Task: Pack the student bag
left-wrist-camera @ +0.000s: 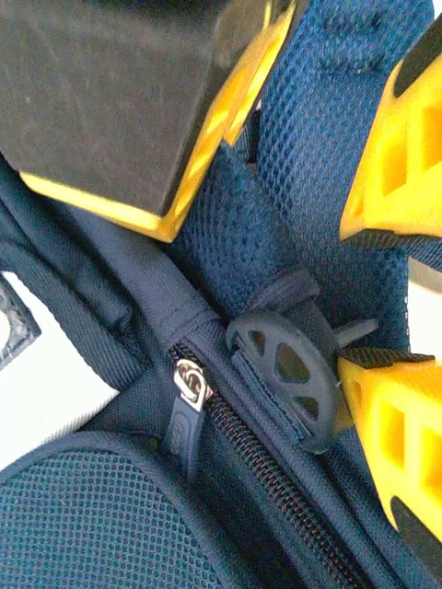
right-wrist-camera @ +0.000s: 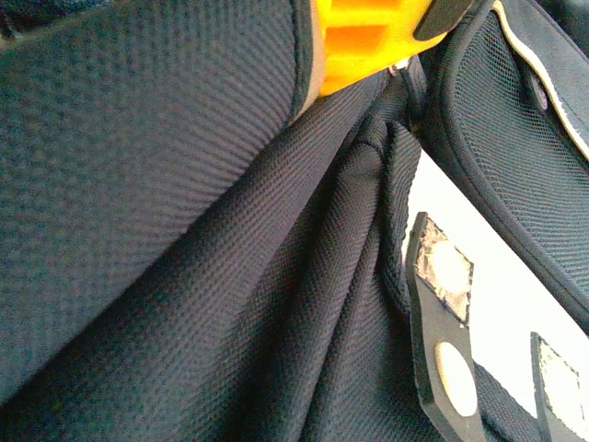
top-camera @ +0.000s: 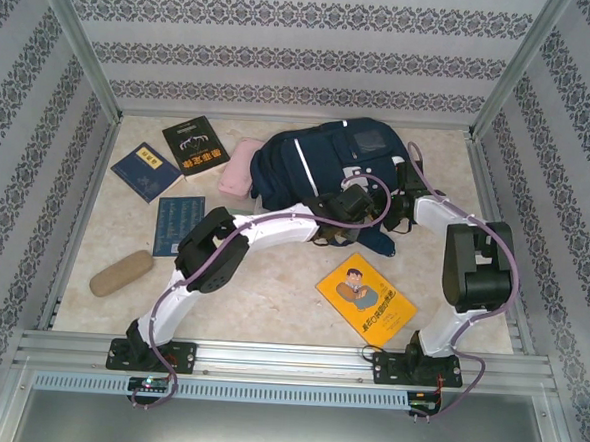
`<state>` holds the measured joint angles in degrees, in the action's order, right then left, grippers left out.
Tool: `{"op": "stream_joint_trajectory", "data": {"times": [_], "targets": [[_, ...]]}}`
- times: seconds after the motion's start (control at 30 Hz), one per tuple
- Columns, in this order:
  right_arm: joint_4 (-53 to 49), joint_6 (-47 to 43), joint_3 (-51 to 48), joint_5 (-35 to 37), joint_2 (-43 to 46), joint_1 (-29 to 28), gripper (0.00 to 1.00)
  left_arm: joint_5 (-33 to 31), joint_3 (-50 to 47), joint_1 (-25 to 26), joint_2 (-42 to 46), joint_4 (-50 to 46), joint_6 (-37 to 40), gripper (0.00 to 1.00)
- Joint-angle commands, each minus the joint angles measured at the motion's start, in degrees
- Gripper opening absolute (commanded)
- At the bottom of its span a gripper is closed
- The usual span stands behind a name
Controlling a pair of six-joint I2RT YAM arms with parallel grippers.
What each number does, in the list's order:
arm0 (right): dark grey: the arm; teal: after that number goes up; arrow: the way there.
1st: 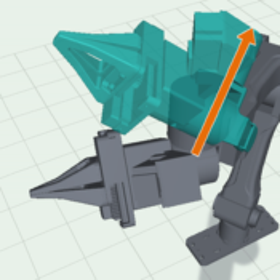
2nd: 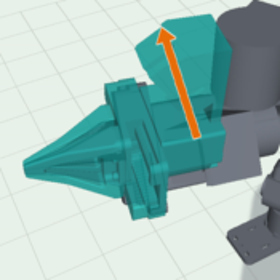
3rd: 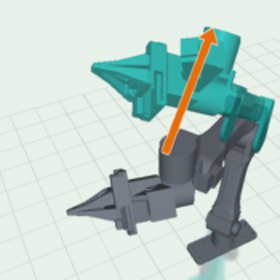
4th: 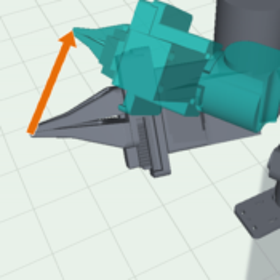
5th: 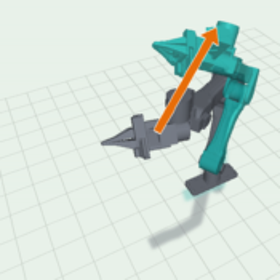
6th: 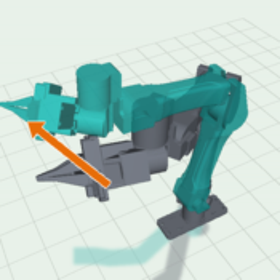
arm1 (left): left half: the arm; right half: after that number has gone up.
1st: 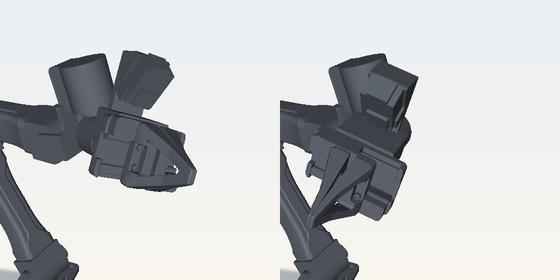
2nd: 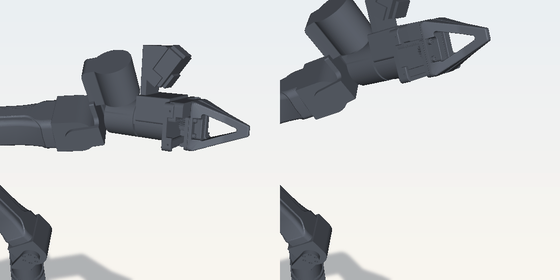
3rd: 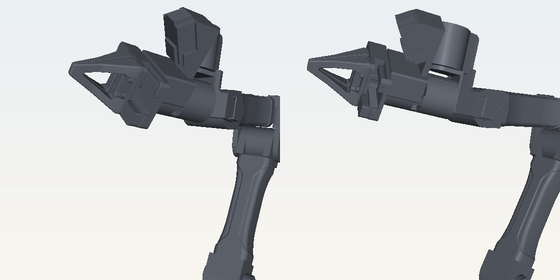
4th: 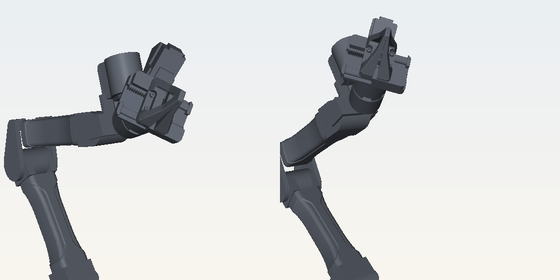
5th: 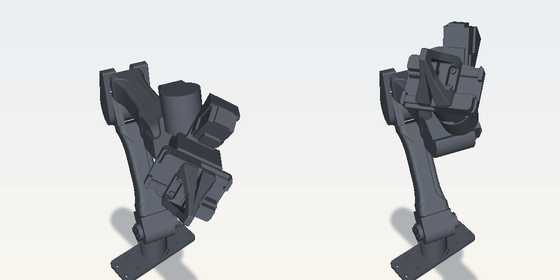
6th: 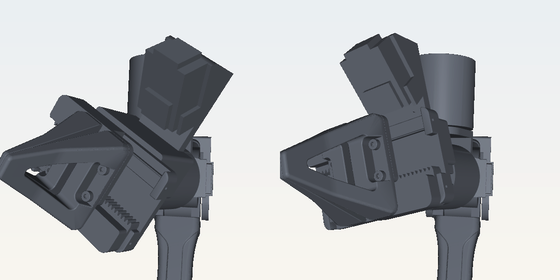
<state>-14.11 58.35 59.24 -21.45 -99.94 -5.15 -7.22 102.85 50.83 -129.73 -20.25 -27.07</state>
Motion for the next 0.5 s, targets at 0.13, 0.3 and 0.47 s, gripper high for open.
{"op": "stream_joint_trajectory", "data": {"times": [0.13,0.3,0.47], "targets": [[2.15,-0.8,2.15,-1.43,-1.13,-0.95,0.04,-1.7,2.26,-1.65,-3.4,-3.48,-2.2,0.31],[2.14,-0.84,2.02,-1.49,-1.27,-1.07,0.04,-1.88,3.89,-2.05,-5.19,-4.69,-2.63,0.28],[2.09,-0.95,1.93,-1.41,-1.05,-1.08,0.04,-1.75,3.36,-2.07,-5.27,-6.53,-3.33,0.28]]}}
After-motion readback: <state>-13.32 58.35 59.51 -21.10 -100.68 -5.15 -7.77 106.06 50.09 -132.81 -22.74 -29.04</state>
